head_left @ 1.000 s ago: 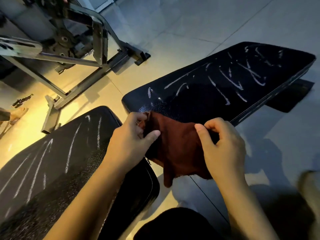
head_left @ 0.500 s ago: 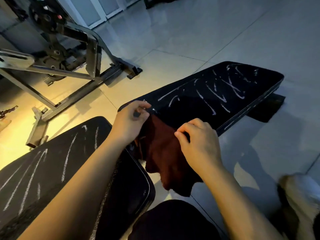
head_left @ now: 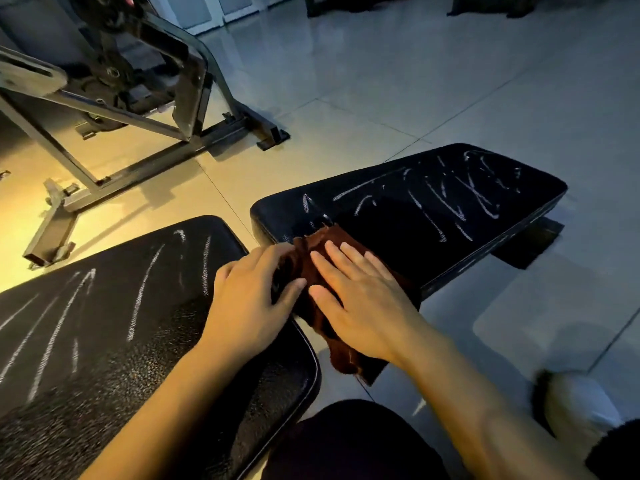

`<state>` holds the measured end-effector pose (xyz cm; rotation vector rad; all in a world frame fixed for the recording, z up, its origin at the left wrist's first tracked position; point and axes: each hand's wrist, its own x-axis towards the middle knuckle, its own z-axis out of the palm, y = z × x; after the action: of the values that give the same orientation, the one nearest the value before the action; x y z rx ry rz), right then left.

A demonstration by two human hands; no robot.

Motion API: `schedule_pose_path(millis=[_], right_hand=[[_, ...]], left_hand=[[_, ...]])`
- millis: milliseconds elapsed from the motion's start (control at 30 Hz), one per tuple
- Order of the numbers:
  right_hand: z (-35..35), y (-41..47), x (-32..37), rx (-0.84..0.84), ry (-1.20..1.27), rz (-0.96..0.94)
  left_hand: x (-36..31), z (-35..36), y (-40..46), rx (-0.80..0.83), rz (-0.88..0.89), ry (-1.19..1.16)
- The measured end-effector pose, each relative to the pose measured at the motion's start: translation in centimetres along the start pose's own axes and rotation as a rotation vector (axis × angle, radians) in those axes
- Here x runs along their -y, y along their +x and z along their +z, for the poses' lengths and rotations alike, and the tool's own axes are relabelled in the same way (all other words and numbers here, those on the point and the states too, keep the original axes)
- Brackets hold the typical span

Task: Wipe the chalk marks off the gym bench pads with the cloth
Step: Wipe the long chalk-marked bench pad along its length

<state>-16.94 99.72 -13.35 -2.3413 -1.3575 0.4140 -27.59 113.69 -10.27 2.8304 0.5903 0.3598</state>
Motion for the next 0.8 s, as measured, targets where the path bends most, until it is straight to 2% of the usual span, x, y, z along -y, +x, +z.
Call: schedule_pose_path(millis=[100, 267, 333, 433, 600, 700, 800], right_hand=[[0.3, 0.8, -0.2, -0.041, -0.067, 0.074], [-1.4, 3.9, -5.6, -0.014, -0.04, 0.356], [-1.5, 4.1, -6.5, -0.003, -0.073, 0.399], [-1.0, 2.8, -4.2, -0.001, -0.074, 0.321], [1.0, 0.0, 2.3, -0.057, -0.078, -0.003], [0.9, 0.7, 0.9, -0.087, -0.045, 0.025], [-0.3, 2.5, -3.2, -0.046, -0.028, 0.175]], left_hand=[[0.2, 0.3, -0.4, -0.102, -0.008, -0.031], [0.5, 0.7, -0.4, -0.13, 0.012, -0.098], [0.5, 1.0, -0.1, -0.155, 0.017, -0.101], [0.3, 0.9, -0.1, -0.176, 0.052, -0.151], [0.2, 0.6, -0.3, -0.195, 0.068, -0.345], [0.4, 0.6, -0.3, -0.202, 0.055, -0.376], [0.3, 0.7, -0.5, -0.192, 0.081, -0.352]])
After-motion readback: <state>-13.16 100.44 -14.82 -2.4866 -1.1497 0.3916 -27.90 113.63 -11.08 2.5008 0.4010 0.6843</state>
